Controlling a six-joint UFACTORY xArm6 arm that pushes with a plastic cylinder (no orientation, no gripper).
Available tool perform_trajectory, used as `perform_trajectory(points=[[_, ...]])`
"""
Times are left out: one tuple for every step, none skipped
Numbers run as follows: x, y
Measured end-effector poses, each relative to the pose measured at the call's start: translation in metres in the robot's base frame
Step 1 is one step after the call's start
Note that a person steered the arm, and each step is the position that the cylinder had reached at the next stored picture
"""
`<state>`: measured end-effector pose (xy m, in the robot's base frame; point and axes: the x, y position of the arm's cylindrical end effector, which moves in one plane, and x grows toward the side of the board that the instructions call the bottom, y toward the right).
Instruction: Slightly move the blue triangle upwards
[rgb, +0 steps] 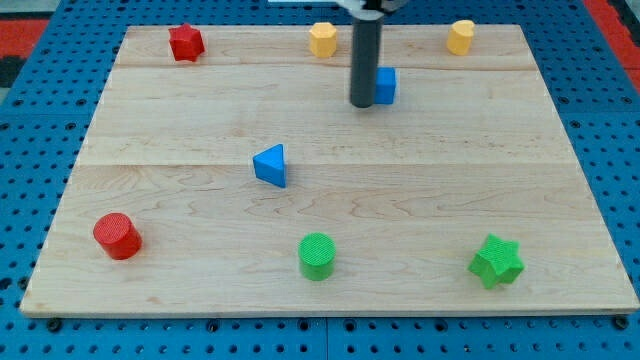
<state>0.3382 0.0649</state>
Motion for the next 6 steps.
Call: perform_trajectory(points=[[-0.002, 0.025], [0.064, 0.029], [0.17, -0.006], [0.182, -0.11], [0.144, -0.127], [0.117, -0.121]])
